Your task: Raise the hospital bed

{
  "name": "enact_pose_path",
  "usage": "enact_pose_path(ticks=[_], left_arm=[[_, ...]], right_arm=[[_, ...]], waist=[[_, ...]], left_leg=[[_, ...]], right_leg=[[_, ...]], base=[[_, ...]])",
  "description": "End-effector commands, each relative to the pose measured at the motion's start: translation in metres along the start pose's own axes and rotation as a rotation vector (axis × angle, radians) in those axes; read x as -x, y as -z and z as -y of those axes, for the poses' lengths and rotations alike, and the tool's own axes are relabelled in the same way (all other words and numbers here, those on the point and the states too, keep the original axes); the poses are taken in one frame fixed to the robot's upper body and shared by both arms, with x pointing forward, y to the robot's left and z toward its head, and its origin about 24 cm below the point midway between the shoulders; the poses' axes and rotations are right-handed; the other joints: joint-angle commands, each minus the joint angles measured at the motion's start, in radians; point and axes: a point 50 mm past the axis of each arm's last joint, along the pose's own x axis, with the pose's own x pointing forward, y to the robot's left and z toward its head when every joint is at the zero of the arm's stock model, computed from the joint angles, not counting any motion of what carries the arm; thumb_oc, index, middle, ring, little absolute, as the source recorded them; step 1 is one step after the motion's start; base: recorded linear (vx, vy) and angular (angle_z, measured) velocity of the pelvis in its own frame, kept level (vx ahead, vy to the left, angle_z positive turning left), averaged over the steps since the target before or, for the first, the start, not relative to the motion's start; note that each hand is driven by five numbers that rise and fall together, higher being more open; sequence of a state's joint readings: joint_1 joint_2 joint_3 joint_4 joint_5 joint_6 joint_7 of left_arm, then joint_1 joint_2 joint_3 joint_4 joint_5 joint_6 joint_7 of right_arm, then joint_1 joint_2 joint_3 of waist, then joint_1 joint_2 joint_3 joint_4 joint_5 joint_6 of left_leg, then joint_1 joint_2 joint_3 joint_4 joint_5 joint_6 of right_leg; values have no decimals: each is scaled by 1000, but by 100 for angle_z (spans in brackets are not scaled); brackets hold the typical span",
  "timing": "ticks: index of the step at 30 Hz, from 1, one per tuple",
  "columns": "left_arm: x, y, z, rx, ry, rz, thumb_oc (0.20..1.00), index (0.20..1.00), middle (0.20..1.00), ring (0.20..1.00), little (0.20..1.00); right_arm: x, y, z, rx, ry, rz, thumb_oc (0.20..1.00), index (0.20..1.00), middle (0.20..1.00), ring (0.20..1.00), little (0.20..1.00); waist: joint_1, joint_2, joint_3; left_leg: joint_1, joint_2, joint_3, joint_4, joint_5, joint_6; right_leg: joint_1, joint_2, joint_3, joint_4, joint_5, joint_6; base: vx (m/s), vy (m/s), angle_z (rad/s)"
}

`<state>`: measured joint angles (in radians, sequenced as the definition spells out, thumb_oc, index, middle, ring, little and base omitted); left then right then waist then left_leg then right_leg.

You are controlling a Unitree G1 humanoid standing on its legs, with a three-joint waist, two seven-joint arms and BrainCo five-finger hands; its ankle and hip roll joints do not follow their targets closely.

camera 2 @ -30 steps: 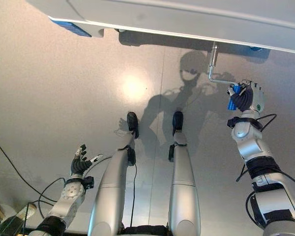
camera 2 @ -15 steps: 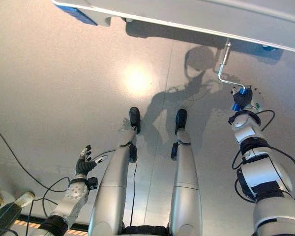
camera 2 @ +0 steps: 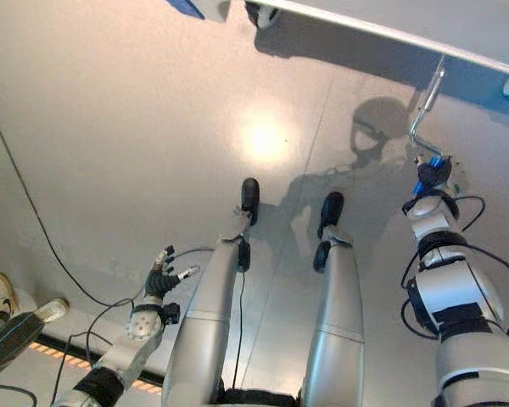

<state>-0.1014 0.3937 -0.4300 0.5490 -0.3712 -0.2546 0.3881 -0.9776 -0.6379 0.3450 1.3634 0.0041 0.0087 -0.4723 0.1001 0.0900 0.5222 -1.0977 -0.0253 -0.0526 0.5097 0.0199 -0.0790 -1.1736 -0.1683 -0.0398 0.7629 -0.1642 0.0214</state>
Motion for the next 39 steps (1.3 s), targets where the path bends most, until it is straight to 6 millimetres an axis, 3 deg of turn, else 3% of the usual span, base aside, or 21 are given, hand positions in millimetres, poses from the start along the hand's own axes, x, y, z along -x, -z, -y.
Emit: enact_pose_path(ticks=[1,2,3,4,5,6,7,8,10,11,12,16,18,19,20,21,23,24,29,33,39], left_arm=[[2,-6,12,40,25,22,1000,1000,1000,1000,1000],[6,1,12,34,29,-1,1000,1000,1000,1000,1000],[1,-7,11,41,21,24,1000,1000,1000,1000,1000],[0,-8,10,37,16,27,1000,1000,1000,1000,1000],[4,-2,10,32,22,10,1000,1000,1000,1000,1000],[4,-4,9,31,14,15,1000,1000,1000,1000,1000],[-2,-12,8,38,6,40,1000,1000,1000,1000,1000],[4,-3,8,29,15,14,1000,1000,1000,1000,1000],[3,-4,7,28,11,18,1000,1000,1000,1000,1000],[3,-5,7,25,12,23,1000,1000,1000,1000,1000],[3,-5,7,25,12,23,1000,1000,1000,1000,1000],[0,-7,0,23,-23,27,1000,1000,1000,1000,1000],[0,-7,-2,25,-28,28,1000,1000,1000,1000,1000],[-3,-10,-4,29,-35,38,1000,1000,1000,1000,1000],[-3,-10,-4,29,-36,38,1000,1000,1000,1000,1000],[-4,-12,-7,31,-47,49,1000,1000,1000,1000,1000],[-5,-13,-8,29,-51,51,1000,1000,1000,1000,1000],[-5,-12,-11,26,-59,52,1000,1000,1000,1000,1000],[-3,-4,-21,18,-101,16,1000,1000,1000,1000,1000],[-1,3,-23,15,-110,-10,1000,1000,1000,1000,1000],[4,21,-25,0,-120,-90,1000,1000,1000,1000,1000]], right_arm=[[4,11,-8,52,-63,-16,200,200,200,200,200],[10,12,-21,34,-100,-17,200,200,200,200,200],[7,3,-17,18,-87,1,200,200,200,200,200],[8,-3,-20,5,-95,13,200,200,200,200,200],[12,-1,-27,6,-119,9,200,200,200,200,200],[13,-16,-32,-8,-138,44,200,200,200,200,200],[11,-25,-28,-23,-125,63,200,200,200,200,200],[14,-21,-35,-12,-146,59,200,200,200,200,200],[17,-30,-40,-26,-162,85,200,200,200,200,200],[22,-44,-47,-77,-190,123,200,200,200,200,200],[22,-44,-47,-77,-190,122,200,200,200,200,200],[41,-92,-65,-215,-269,273,200,200,200,200,200],[44,-100,-68,-238,-284,292,200,200,200,200,200],[51,-116,-71,-260,-307,342,200,200,200,200,200],[51,-116,-71,-260,-307,342,200,200,200,200,200],[64,-137,-76,-291,-345,431,200,200,200,200,200],[67,-142,-77,-310,-351,448,200,200,200,200,200],[84,-163,-80,-368,-399,552,200,200,200,200,200],[132,-199,-78,-582,-514,772,200,200,200,200,200],[151,-201,-74,-676,-556,844,200,200,200,200,200],[167,-182,-57,-890,-600,886,200,200,200,200,200]], waist=[[-5,108,-2],[-1,110,-2],[0,111,-2],[3,113,-2],[5,115,-2],[15,119,-2],[16,120,-2],[18,119,-2],[24,122,-2],[28,125,-2],[28,125,-2],[35,116,-2],[36,115,-2],[40,112,-2],[39,112,-2],[39,107,-2],[39,105,-2],[34,97,-2],[10,58,-2],[-10,36,-2],[-56,-3,-2]], left_leg=[[-86,0,-34,75,5,5],[-70,-6,-34,107,-34,3],[-109,-5,-36,94,2,6],[-118,-8,-37,104,-3,7],[-93,-11,-34,129,-41,5],[-112,-16,-39,145,-46,5],[-151,-15,-41,131,-9,7],[-121,-18,-41,160,-54,6],[-136,-22,-45,179,-60,7],[-147,-27,-43,193,-65,8],[-147,-28,-43,194,-65,8],[-147,-35,-40,206,-74,13],[-143,-37,-38,204,-76,14],[-139,-40,-38,203,-79,15],[-139,-40,-38,203,-79,15],[-133,-44,-37,199,-80,17],[-131,-46,-36,199,-81,18],[-122,-47,-34,194,-82,18],[-77,-40,-15,164,-81,22],[-39,-35,-6,135,-77,23],[63,-20,15,71,-66,21]], right_leg=[[-54,5,6,-23,94,85],[-33,0,13,7,56,89],[-68,0,5,-10,90,83],[-78,-4,4,2,87,84],[-51,-9,11,27,52,91],[-67,-14,7,39,48,93],[-102,-14,-2,21,82,86],[-71,-18,6,49,40,93],[-81,-24,5,64,35,93],[-86,-31,7,74,30,95],[-87,-31,7,75,30,95],[-77,-40,3,78,25,98],[-71,-41,4,75,24,99],[-60,-45,5,70,23,99],[-60,-45,5,70,23,99],[-51,-48,6,63,22,101],[-48,-51,7,62,23,102],[-37,-54,7,50,28,104],[1,-44,16,4,46,107],[33,-37,24,-28,58,110],[126,-23,33,-113,88,116]], base=[[59,59,16],[-45,48,11],[7,60,12],[4,35,8],[71,70,9],[22,60,4],[31,49,3],[32,22,0],[61,28,6],[24,28,12],[47,76,13],[35,59,6],[9,19,0],[0,0,0],[27,55,0],[26,50,0],[27,53,0],[23,60,0],[14,60,-1],[-1,42,-13],[-13,35,-17]])
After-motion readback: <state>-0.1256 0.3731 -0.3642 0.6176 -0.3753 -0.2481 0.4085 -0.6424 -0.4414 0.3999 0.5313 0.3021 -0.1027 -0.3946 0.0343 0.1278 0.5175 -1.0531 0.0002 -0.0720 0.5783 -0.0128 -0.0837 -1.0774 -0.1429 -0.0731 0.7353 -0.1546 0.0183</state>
